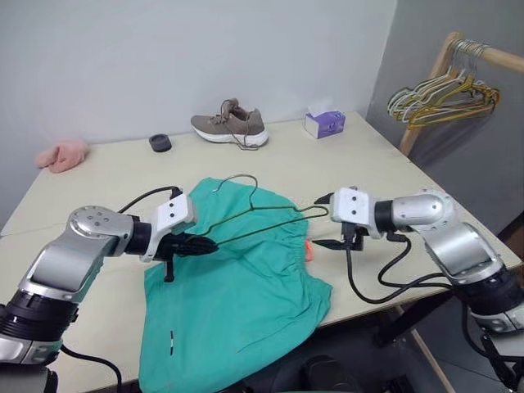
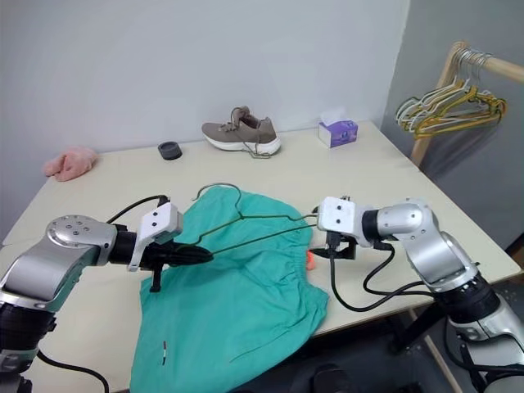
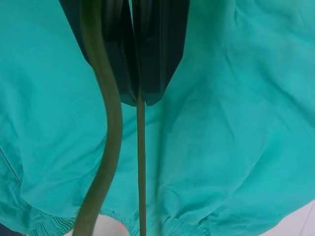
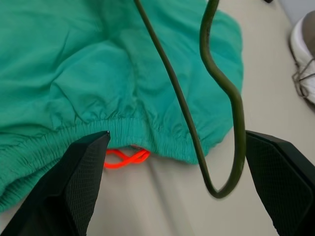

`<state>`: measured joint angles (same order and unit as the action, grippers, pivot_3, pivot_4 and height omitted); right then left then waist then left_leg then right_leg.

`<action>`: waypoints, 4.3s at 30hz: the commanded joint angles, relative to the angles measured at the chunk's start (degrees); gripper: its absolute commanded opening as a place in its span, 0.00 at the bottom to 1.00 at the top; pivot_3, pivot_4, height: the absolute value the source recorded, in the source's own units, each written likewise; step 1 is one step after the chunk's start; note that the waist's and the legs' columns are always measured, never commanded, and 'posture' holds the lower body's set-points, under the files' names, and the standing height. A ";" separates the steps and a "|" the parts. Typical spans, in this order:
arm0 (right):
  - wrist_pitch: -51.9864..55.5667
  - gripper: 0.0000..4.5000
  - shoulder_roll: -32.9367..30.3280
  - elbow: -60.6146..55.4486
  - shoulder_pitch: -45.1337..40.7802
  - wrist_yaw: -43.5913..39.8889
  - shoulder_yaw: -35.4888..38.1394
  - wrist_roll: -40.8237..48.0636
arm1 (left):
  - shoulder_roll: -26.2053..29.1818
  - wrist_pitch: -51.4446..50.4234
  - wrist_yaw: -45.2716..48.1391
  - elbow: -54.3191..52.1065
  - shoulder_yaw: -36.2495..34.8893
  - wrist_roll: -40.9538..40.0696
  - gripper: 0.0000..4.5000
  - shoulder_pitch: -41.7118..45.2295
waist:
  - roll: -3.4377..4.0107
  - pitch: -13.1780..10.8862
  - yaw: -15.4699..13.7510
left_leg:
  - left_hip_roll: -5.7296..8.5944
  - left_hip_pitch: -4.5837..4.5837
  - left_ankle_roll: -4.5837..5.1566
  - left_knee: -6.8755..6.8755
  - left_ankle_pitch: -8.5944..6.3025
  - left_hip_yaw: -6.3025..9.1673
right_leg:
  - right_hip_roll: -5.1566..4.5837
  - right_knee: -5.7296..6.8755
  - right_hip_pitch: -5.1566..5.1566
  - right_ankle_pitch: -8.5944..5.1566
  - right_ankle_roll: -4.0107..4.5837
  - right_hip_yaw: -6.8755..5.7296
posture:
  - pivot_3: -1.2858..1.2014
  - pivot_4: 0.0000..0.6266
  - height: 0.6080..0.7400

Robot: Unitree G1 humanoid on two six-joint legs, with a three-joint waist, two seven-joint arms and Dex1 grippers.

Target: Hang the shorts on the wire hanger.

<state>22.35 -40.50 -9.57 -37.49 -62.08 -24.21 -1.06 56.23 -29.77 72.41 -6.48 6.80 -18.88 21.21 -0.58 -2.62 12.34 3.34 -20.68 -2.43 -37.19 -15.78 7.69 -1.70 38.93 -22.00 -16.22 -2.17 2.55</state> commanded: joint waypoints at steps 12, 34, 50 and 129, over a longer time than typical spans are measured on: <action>5.65 0.31 3.69 2.74 -7.57 -9.74 -5.06 -1.93 | 0.61 2.37 1.43 -1.09 -0.24 2.28 0.00 0.53 | -0.01 0.00 0.37 | 0.00 -0.03 0.00 0.01 0.00 0.08 | 0.00 0.00 -0.02 0.11 0.19 -0.05 | 0.42 0.00 1.00; 7.08 0.00 0.14 0.45 -4.71 -11.47 -3.25 -2.18 | -5.56 3.48 -1.55 0.80 -4.56 -1.63 0.57 0.26 | -0.02 0.02 0.56 | 0.01 -0.04 -0.01 -0.02 0.00 0.09 | -0.01 0.01 -0.03 0.12 0.20 -0.05 | 0.41 0.00 1.00; 26.23 0.00 -9.98 -5.64 12.61 -6.88 13.86 8.52 | -5.51 1.80 -6.31 9.50 -16.96 -5.21 0.87 -5.60 | -0.04 0.03 0.72 | 0.01 -0.06 0.00 -0.04 -0.01 0.08 | -0.04 0.00 -0.02 0.09 0.15 -0.05 | 0.40 0.00 1.00; 66.95 0.00 12.47 4.85 1.64 24.66 24.69 38.18 | -8.62 11.57 -17.08 11.74 -19.02 -2.05 0.99 -8.18 | -0.01 0.02 0.18 | 0.04 -0.18 0.13 -0.59 -0.10 0.08 | -0.02 0.03 0.09 0.15 0.05 -0.04 | 0.42 0.00 1.00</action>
<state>91.41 -26.83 -2.22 -34.51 -37.09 -0.66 36.69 47.67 -19.27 56.21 5.38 -9.57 -20.34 11.87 -0.59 -2.61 12.51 3.37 -20.86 -2.30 -37.78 -15.88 7.77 -1.72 38.96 -21.92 -16.08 -2.12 2.52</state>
